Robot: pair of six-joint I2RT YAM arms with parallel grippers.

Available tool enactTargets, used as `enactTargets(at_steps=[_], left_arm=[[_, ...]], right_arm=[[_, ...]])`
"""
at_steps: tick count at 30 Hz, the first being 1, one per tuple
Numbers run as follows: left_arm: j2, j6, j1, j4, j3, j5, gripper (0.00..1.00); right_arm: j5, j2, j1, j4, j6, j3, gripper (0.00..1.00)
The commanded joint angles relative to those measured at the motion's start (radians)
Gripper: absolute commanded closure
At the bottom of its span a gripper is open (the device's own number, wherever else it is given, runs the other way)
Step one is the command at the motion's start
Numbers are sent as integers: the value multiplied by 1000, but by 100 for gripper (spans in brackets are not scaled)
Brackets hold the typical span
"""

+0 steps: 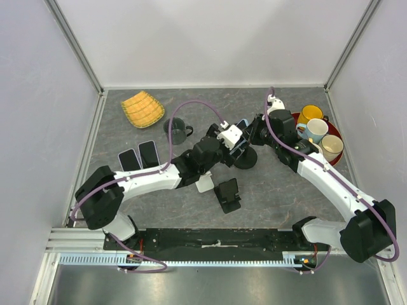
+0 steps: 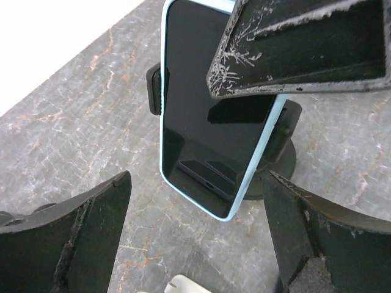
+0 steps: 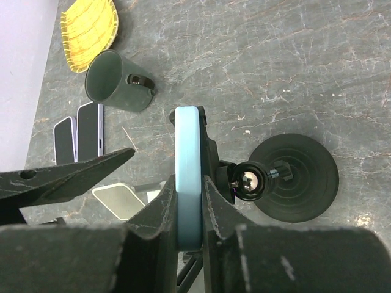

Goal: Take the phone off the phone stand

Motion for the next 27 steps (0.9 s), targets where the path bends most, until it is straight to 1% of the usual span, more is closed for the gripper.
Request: enactTargets(at_steps=[1, 4, 8, 12, 15, 16, 24, 27], left_arm=[[52, 122, -34, 304, -60, -120, 8], [92, 172, -46, 387, -89, -137, 10], [123, 212, -52, 438, -103, -153, 13], [156, 243, -66, 513, -108, -220, 16], [176, 280, -80, 571, -106, -257, 19], [190, 292, -83, 587, -105, -265, 23], [253, 339, -100, 628, -69, -300, 32], [270, 339, -102, 625, -56, -312, 40]], right_arm=[[-69, 3, -6, -79, 91, 19, 100], [-87, 0, -6, -77, 108, 23, 100], [-92, -17, -12, -80, 117, 22, 100], [-95, -26, -14, -79, 134, 19, 100], [-102, -26, -14, -77, 143, 17, 100], [-106, -26, -14, -77, 146, 17, 100], [-118, -26, -15, -67, 165, 16, 99], [-130, -26, -14, -62, 171, 13, 98]])
